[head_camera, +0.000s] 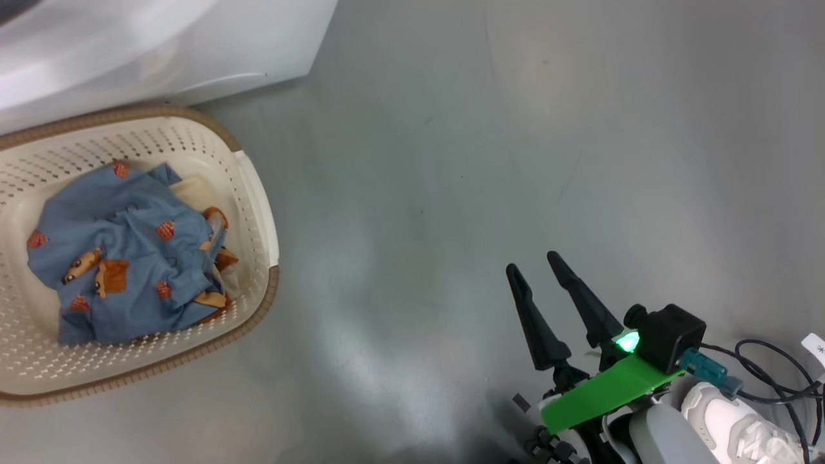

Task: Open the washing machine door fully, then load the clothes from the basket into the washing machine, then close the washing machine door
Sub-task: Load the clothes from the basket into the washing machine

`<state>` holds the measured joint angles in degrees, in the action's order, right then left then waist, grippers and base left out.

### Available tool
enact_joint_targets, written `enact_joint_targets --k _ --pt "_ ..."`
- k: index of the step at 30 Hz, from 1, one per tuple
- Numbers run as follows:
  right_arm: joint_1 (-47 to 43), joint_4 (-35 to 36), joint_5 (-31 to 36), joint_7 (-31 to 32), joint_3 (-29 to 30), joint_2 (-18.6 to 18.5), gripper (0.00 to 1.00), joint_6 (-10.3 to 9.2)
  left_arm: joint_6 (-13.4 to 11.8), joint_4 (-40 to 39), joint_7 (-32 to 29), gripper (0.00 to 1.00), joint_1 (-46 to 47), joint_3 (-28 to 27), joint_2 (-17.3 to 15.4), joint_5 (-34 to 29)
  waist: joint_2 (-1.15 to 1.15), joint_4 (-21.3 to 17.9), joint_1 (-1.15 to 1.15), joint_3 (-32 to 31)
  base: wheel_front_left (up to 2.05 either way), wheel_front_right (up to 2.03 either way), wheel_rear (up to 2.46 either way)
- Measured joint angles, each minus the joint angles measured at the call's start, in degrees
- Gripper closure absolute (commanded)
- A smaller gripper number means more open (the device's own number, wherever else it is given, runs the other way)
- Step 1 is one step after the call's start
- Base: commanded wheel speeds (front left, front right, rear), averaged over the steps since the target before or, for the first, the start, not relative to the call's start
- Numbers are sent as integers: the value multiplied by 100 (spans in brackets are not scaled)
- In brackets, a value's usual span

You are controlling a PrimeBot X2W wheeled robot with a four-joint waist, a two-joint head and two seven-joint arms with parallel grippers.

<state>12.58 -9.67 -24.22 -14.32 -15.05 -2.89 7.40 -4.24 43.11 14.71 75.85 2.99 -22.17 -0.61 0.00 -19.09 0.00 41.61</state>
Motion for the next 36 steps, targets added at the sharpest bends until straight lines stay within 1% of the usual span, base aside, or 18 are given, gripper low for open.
enact_joint_targets --k 2,3,4,5,6,7,11,14,19,23,30,31,36 --pt "-75 -13 0 0 -32 1 0 0 4 379 -1 100 88 23 23 2 0 -1 0 -61 0 0 0" --pt "-126 -29 0 0 -46 3 0 0 5 578 -7 82 155 20 41 15 0 0 0 -92 0 0 0" --pt "-175 -34 0 0 -52 3 0 0 15 764 -9 67 226 1 76 65 0 1 0 -123 0 0 0" --pt "-210 -43 0 0 -57 4 0 0 13 935 -21 57 298 -7 118 105 0 3 0 -152 0 0 0" --pt "-224 -51 -1 0 -60 5 0 0 15 1109 -83 36 361 16 148 102 0 5 0 -180 0 0 0" --pt "-224 -52 -1 0 -64 7 0 0 34 1260 -118 0 421 13 181 108 0 7 0 -205 0 0 0" --pt "-225 -51 -1 0 -60 11 0 0 40 1701 -168 0 586 14 257 176 0 15 0 -279 0 0 0" --pt "-233 -52 -1 0 -48 12 0 0 46 2078 -321 0 727 10 401 260 0 40 0 -316 0 0 0" --pt "-244 -54 -5 0 -40 13 0 0 -13 2335 -369 0 864 18 475 285 0 82 0 -353 0 0 0" --pt "-244 -60 -7 0 -26 13 0 0 -76 2496 -346 0 907 10 572 347 0 135 0 -422 0 0 0" --pt "-255 -85 -5 0 2 -18 0 0 -207 2679 -103 0 813 -62 799 600 0 282 0 -675 0 0 0" --pt "-255 -85 -5 0 2 -18 0 0 -207 2679 -103 0 813 -62 799 600 0 282 0 -675 0 0 0" --pt "-327 -108 1 0 76 -108 0 0 -214 2673 -49 0 477 -160 1045 806 0 418 0 -867 0 0 0"
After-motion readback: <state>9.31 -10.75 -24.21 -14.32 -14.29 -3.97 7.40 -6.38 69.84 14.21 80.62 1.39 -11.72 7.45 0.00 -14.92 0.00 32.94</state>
